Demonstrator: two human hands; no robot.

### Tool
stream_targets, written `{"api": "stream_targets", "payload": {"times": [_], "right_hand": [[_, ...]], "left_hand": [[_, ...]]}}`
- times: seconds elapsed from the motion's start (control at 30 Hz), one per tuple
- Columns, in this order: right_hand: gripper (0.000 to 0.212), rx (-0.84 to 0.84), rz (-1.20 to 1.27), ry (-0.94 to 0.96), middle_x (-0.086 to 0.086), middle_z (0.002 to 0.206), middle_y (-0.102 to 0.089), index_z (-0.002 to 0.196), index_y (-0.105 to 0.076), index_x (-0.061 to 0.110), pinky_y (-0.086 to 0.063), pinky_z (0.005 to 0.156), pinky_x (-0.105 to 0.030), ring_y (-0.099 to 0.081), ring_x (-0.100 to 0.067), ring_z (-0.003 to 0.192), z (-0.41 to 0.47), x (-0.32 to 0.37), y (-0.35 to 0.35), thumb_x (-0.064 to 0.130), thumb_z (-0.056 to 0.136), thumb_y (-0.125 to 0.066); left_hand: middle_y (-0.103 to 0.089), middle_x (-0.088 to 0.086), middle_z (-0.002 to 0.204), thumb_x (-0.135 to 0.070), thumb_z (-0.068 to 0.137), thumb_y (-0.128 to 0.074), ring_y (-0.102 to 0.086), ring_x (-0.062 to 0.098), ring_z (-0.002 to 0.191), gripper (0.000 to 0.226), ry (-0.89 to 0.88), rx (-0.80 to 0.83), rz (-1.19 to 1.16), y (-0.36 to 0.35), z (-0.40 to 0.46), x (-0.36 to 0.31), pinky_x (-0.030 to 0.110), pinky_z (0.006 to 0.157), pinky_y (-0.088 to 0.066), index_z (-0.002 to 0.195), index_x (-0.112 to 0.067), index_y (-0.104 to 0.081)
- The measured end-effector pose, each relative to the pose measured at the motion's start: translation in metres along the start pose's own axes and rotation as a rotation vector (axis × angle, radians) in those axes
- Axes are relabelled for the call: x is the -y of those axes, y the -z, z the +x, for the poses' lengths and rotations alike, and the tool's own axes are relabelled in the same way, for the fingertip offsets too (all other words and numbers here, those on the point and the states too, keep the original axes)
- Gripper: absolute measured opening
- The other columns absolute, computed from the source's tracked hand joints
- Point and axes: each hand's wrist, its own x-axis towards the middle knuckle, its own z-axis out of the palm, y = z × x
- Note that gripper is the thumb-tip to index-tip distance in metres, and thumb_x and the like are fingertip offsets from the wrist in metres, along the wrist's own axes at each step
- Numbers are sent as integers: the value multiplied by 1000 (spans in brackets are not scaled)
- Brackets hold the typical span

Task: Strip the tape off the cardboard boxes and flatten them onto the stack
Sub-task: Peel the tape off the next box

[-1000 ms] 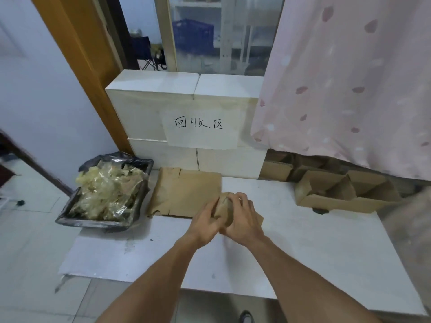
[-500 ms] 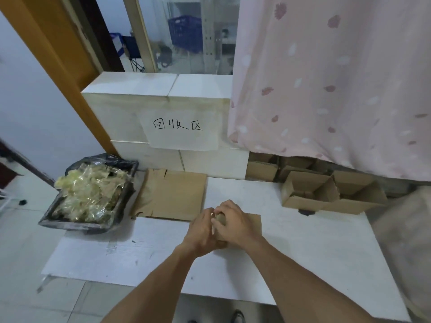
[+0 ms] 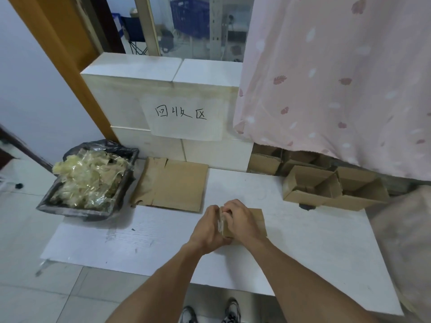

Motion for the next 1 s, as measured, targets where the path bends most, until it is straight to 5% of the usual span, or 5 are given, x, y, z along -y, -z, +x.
{"api": "stream_targets", "payload": {"times": [0.2,0.33,0.7,0.8,1.0], "right_hand": [[17,-113,-101,-140,5,98,-55,91,-52,20,-25,68,-20,-46,-16,93,11,15,3,6,92,-42],[12,-193,44,-222,3,97,-62,94,-54,18,-47,79,-35,-55,-21,91,16,22,8,12,97,-43],[10,-407,311,-327,3,87,-58,94,-52,16,-52,76,-42,-60,-24,86,22,16,12,17,101,-45],[9,-391,174,-207,3,108,-54,106,-54,18,-49,82,-39,-57,-22,99,19,17,9,22,98,-52],[68,-182,-163,-98,4,152,-29,146,-39,29,-37,104,-35,-32,-20,134,12,20,-7,51,87,-64]], "left_hand": [[-51,0,105,-43,54,-86,-56,22,86,74,-40,-76,25,18,6,-15,41,71,-51,107,-21,-39],[-50,-5,110,-45,54,-83,-54,18,94,79,-74,-149,39,27,6,-15,44,80,-51,117,-20,-41],[-46,-6,127,-68,54,-78,-38,14,114,105,-115,-265,324,38,13,14,30,104,-31,138,-21,-38],[-49,-5,124,-66,56,-75,-44,17,112,98,-113,-326,318,35,13,10,29,101,-33,135,-19,-43],[-55,-6,116,-74,59,-66,-47,16,109,88,-127,-408,413,35,18,5,41,110,-28,124,-16,-52]]}}
